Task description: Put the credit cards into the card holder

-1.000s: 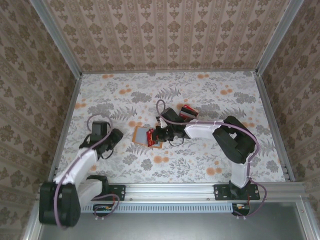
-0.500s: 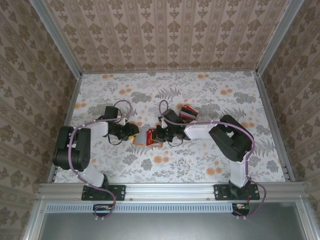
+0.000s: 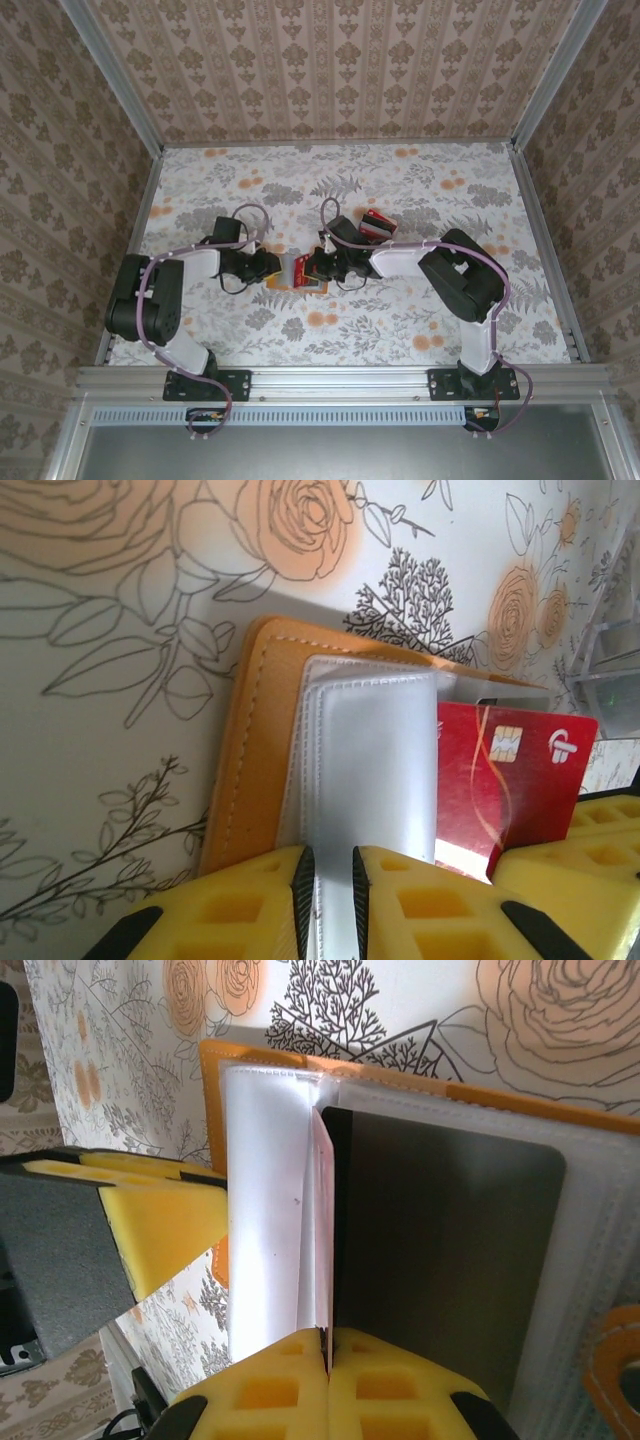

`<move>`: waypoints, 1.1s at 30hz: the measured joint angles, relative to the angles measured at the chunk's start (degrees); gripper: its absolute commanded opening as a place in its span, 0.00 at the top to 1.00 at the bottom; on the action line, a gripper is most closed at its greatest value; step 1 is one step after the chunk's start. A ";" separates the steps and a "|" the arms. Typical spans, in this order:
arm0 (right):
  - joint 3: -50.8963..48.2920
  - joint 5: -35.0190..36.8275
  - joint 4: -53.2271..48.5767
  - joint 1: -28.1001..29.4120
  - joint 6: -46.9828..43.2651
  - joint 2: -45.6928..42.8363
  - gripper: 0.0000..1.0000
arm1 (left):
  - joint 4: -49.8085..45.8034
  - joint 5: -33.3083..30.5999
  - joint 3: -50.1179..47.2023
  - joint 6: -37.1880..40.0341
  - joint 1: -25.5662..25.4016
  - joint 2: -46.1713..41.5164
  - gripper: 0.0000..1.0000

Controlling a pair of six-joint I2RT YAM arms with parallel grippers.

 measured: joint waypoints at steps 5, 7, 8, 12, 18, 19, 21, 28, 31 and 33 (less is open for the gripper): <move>2.56 -0.94 -0.02 -0.48 -0.28 2.12 1.00 | -4.17 -4.79 -0.17 -0.02 2.64 -3.15 0.63; 3.61 -1.33 -0.07 -0.52 -0.44 2.86 1.00 | -6.38 -7.76 -0.09 0.02 3.02 -3.69 0.63; 4.04 -1.53 -0.07 -0.59 -0.46 3.23 1.00 | -7.15 -8.35 0.28 0.04 3.17 -3.67 0.64; 4.94 -2.14 -0.04 -0.81 -0.46 4.42 1.00 | -9.22 -9.46 1.84 0.55 3.08 -2.19 0.74; 6.03 -2.67 -0.22 -0.76 -0.44 5.09 1.00 | -9.79 -10.93 2.23 0.28 2.45 -1.51 0.91; 6.23 -2.67 -0.24 -0.72 -0.42 5.22 1.00 | -9.66 -11.08 2.32 0.04 2.03 -1.51 0.91; 6.51 -2.67 -0.22 -0.68 -0.39 5.33 1.00 | -8.96 -11.45 2.32 -0.13 1.22 -1.51 0.92; 6.54 -2.64 -0.04 -0.74 -0.11 5.62 1.00 | -7.65 -13.16 1.81 -1.64 -0.42 -2.14 0.97; 6.47 -2.64 0.24 -0.74 0.22 5.62 1.00 | -7.17 -13.79 1.38 -2.19 -0.79 -2.64 0.97; 6.08 -2.62 0.83 -0.74 0.33 5.62 1.00 | -6.78 -14.12 1.05 -2.43 -0.96 -2.95 0.97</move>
